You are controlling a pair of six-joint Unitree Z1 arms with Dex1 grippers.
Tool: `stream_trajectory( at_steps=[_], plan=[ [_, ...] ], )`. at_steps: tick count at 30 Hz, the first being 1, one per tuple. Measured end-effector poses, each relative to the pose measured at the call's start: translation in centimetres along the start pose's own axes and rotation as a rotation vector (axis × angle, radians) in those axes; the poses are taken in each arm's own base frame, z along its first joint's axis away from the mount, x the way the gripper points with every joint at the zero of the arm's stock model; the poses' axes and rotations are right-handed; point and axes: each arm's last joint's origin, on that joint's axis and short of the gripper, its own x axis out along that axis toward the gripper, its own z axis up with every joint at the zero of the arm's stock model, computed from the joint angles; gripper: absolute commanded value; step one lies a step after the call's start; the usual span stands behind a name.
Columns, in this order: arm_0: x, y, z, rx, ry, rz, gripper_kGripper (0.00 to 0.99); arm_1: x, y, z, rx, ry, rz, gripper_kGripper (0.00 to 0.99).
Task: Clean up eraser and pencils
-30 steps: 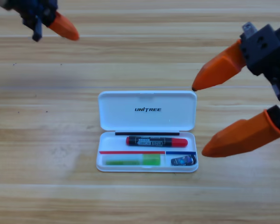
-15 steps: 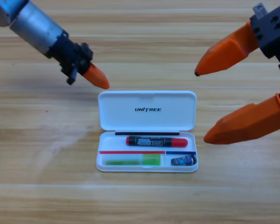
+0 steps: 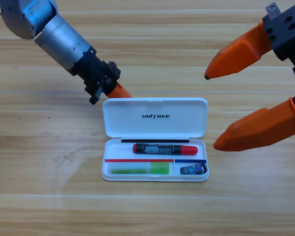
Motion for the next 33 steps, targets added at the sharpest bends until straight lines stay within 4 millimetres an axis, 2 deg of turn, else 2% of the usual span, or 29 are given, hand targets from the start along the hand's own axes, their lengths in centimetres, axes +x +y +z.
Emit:
stream_trajectory(
  at_steps=[14,33],
  plan=[
    [1.2,-1.8,0.6,0.003,0.022,-0.044,0.0,0.0,0.0,0.0,0.006,-0.002,-0.001,0.99],
    [4.2,-5.3,0.6,0.041,0.086,-0.1,0.0,0.0,0.0,0.0,0.009,-0.003,-0.001,0.99]
  ],
)
